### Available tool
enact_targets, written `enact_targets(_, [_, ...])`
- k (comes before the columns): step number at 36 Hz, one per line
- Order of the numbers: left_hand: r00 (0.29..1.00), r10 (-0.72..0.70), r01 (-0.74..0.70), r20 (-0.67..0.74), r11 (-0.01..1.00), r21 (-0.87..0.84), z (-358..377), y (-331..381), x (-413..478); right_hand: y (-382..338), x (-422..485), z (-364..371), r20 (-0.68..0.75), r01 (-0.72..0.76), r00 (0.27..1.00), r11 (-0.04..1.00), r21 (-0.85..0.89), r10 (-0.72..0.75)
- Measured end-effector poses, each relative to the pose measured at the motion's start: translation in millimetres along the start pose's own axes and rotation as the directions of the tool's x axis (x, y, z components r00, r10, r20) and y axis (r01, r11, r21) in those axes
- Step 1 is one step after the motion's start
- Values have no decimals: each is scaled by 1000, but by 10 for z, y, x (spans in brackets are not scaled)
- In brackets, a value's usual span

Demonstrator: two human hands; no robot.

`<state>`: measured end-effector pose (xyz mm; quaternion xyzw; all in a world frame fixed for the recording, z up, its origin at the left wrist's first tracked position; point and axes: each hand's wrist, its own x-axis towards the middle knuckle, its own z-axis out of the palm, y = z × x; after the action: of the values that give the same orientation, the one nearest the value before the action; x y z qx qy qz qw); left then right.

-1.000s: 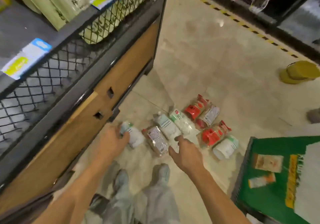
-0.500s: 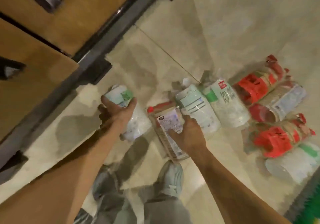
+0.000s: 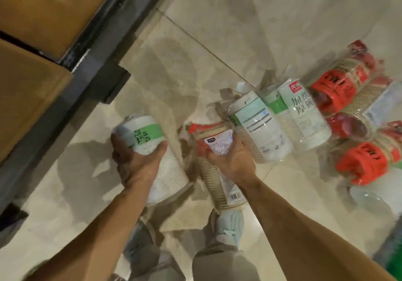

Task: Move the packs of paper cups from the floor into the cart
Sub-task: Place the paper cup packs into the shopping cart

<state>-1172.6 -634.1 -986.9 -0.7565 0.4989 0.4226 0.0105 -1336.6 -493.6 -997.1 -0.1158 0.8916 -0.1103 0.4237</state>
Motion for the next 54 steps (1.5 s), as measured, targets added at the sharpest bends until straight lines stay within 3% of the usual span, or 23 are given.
enact_targets(3, [996,92,-93,14,996,19,-415,67,-450,-93,-277,-250,11,14,1000,988,157,-16])
enact_targets(6, [994,96,-94,46,995,-40,-882,296,-962,-461,-831,-777,-29,28,999,968,248,-21])
enact_targets(11, [974,178,-161,142,979,-128,-1705,835,-1793,-978,-1792,-1806,-53,40,998,940,340,-24])
enact_targets(16, [950,267,-224,162,944,-241,-2687,1533,-2706,-1565,-3060,-3072,-122,171,983,927,334,-137])
enact_targets(22, [873,487,-464,-36,805,-370,-3884,2285,-3831,-2208,-4465,-4222,-196,363,931,851,379,-309])
enact_targets(26, [819,533,-566,-214,686,-457,-4571,2493,-4496,-2564,-5107,-4603,-217,497,868,791,357,-447])
enact_targets(30, [782,490,-624,-386,615,-483,-5114,2384,-5003,-2981,-5638,-4718,-185,654,753,688,315,-631])
enact_targets(34, [761,376,-628,-529,633,-453,-5602,2038,-5337,-3364,-6200,-4571,-88,772,612,569,282,-786])
enact_targets(40, [655,183,-649,-733,633,-422,-6306,1152,-5835,-3748,-7132,-3992,94,889,373,385,249,-923])
enact_targets(45, [537,3,-644,-843,648,-408,-6767,268,-6335,-3741,-8088,-3348,252,929,133,209,306,-959])
enact_targets(50, [431,-188,-621,-882,648,-442,-7134,-969,-6745,-3490,-9062,-2432,403,932,-57,96,349,-914])
enact_targets(54, [384,-233,-613,-893,659,-436,-7310,-1679,-7044,-3293,-9617,-1910,455,918,-109,86,388,-884])
